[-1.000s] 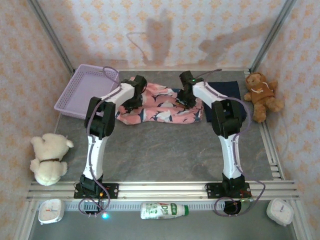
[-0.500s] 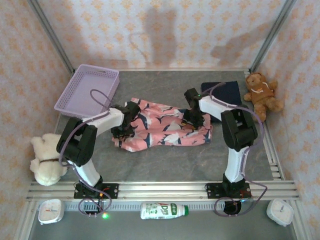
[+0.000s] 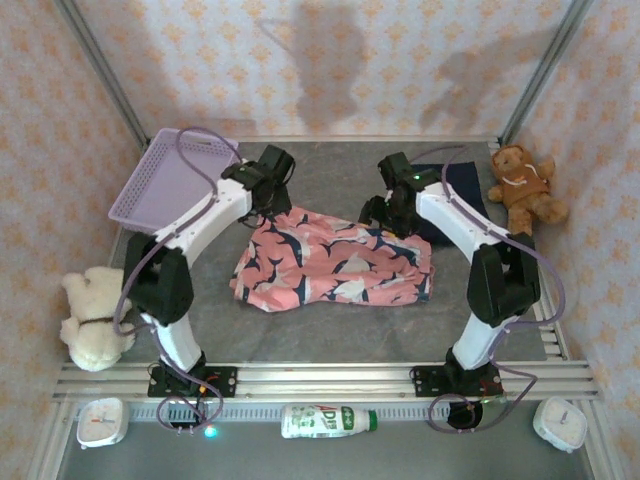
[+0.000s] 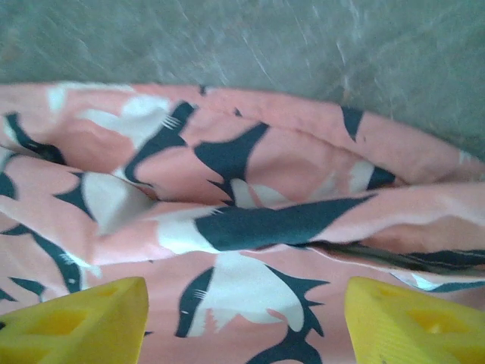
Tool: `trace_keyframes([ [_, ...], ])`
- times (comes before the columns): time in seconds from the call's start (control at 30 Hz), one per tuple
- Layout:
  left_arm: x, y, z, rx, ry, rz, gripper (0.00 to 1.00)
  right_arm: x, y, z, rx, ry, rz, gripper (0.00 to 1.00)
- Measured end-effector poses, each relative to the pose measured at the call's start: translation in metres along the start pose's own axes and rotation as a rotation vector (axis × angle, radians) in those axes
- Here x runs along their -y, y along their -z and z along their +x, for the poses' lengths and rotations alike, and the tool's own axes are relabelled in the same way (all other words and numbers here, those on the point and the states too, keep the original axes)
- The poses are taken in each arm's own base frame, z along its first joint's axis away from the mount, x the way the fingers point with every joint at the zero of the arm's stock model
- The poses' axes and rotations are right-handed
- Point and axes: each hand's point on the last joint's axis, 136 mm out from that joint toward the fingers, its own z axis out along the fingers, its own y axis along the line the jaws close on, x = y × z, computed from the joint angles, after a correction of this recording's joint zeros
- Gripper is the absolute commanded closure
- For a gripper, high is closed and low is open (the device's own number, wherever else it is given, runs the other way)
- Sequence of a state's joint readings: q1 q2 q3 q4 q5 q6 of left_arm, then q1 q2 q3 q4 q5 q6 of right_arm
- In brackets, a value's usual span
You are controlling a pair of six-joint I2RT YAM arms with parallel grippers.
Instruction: Fold and stack the mixed laundry pile
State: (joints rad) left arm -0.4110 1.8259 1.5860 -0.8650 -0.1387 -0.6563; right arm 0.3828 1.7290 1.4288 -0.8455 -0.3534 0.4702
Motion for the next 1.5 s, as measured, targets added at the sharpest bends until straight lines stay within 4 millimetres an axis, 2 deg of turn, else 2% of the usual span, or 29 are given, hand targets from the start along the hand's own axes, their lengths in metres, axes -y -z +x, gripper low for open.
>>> trace_keyframes([
  [0.13, 0.025, -0.045, 0.006, -0.079, -0.014, -0.009, 0.17, -0.005, 0.002, -0.011, 0.027, 0.002, 0.005, 0.29],
  [0.27, 0.034, -0.086, 0.024, -0.171, -0.034, -0.048, 0.17, -0.011, -0.016, -0.021, 0.002, -0.032, 0.016, 0.28],
  [0.33, 0.035, -0.097, 0.029, -0.192, -0.035, -0.065, 0.21, -0.010, -0.028, -0.021, -0.021, -0.054, 0.024, 0.28],
  [0.4, 0.032, -0.100, 0.033, -0.206, -0.033, -0.079, 0.32, -0.007, -0.040, -0.017, -0.049, -0.092, 0.031, 0.32],
  [0.43, 0.031, -0.100, 0.035, -0.212, -0.033, -0.087, 0.42, -0.005, -0.044, -0.014, -0.060, -0.107, 0.039, 0.39],
  [0.47, 0.030, -0.100, 0.035, -0.214, -0.031, -0.089, 0.52, -0.002, -0.049, -0.012, -0.071, -0.122, 0.048, 0.53],
  [0.57, 0.026, -0.102, 0.036, -0.219, -0.028, -0.098, 0.73, 0.005, -0.059, -0.008, -0.085, -0.165, 0.069, 0.86],
  [0.6, 0.024, -0.103, 0.037, -0.223, -0.024, -0.104, 0.86, 0.007, -0.061, -0.008, -0.087, -0.176, 0.072, 0.94],
  [0.63, 0.022, -0.103, 0.039, -0.227, -0.031, -0.110, 0.94, 0.011, -0.062, -0.009, -0.085, -0.194, 0.074, 1.00],
  [0.67, 0.021, -0.103, 0.040, -0.231, -0.037, -0.114, 1.00, 0.013, -0.062, -0.011, -0.083, -0.208, 0.076, 1.00],
  [0.77, 0.016, -0.098, 0.038, -0.225, -0.057, -0.122, 1.00, 0.022, -0.061, -0.021, -0.057, -0.247, 0.082, 1.00],
  [0.9, 0.011, -0.077, 0.025, -0.191, -0.085, -0.128, 1.00, 0.029, -0.048, -0.033, -0.007, -0.267, 0.076, 1.00],
  [1.07, 0.017, -0.037, -0.012, -0.088, -0.096, -0.090, 0.99, 0.031, -0.029, -0.041, 0.047, -0.276, 0.056, 1.00],
  [1.17, 0.031, -0.023, -0.036, -0.031, -0.090, -0.046, 0.92, 0.036, -0.034, -0.038, 0.042, -0.282, 0.062, 1.00],
  [1.2, 0.037, -0.020, -0.043, -0.016, -0.087, -0.033, 0.86, 0.038, -0.036, -0.036, 0.036, -0.283, 0.067, 1.00],
  [1.23, 0.043, -0.021, -0.048, -0.008, -0.089, -0.025, 0.71, 0.039, -0.037, -0.035, 0.032, -0.283, 0.070, 1.00],
  [1.27, 0.051, -0.024, -0.054, -0.004, -0.103, -0.021, 0.51, 0.039, -0.037, -0.034, 0.030, -0.283, 0.072, 0.99],
  [1.37, 0.077, -0.052, -0.065, -0.005, -0.126, -0.006, 0.35, 0.039, -0.037, -0.035, 0.033, -0.263, 0.069, 0.87],
  [1.43, 0.080, -0.080, -0.054, -0.051, -0.156, -0.037, 0.26, 0.039, -0.034, -0.036, 0.044, -0.234, 0.070, 0.67],
  [1.5, 0.072, -0.098, -0.035, -0.113, -0.193, -0.082, 0.25, 0.037, -0.026, -0.036, 0.062, -0.185, 0.063, 0.53],
])
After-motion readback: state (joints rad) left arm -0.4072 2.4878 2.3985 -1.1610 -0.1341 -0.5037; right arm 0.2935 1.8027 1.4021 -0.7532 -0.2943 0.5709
